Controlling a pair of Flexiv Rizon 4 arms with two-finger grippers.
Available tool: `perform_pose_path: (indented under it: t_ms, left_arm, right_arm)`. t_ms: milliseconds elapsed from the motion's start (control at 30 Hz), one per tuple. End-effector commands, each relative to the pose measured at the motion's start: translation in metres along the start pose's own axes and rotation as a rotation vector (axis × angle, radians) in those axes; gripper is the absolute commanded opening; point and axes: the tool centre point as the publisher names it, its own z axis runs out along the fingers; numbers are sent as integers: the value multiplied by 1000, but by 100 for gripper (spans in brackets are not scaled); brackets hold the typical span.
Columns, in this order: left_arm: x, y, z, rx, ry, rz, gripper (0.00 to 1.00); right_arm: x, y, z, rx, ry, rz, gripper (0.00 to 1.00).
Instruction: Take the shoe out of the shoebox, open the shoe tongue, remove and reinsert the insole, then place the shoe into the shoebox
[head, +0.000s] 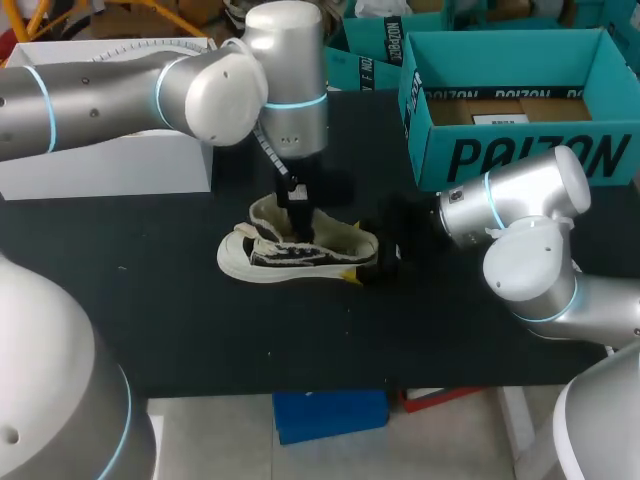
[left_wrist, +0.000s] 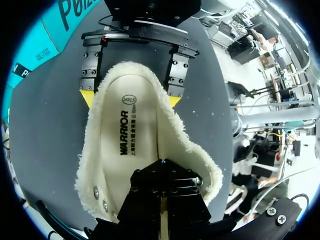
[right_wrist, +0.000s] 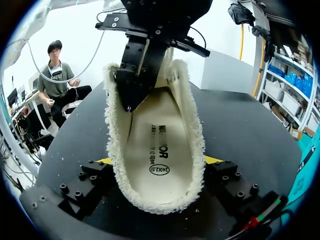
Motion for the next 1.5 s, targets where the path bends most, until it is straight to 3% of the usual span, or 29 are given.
perform_pose_path:
  t_ms: [33, 733, 767, 833, 933, 1133, 1233, 1367, 1500]
  left_arm:
    - [-1, -5, 11, -7, -4, -4, 0]
    - [-7, 0, 34, -11, -34, -43, 0]
    - [-6, 0, 35, -18, -42, -41, 3]
    - [-4, 0, 36, -30, -51, -41, 24]
    - [-3, 0, 40, -52, -64, -42, 37]
    - [-3, 2, 49, -111, -110, -68, 34]
    - [-3, 4, 54, -174, -176, -96, 30]
    - [-6, 9, 60, -235, -236, -109, 33]
    - [-9, 17, 66, -295, -295, -123, 28]
  right_arm:
    - [0, -2, 3, 0, -2, 1, 0]
    - [0, -2, 3, 0, -2, 1, 0]
    - [0, -2, 3, 0, -2, 1, 0]
    - [0, -2, 3, 0, -2, 1, 0]
    - [0, -2, 3, 0, -2, 1, 0]
    - [0, -2, 3, 0, -2, 1, 0]
    - [0, -2, 3, 0, -2, 1, 0]
    - [0, -2, 3, 0, -2, 1, 0]
    - [0, -2, 3, 0, -2, 1, 0]
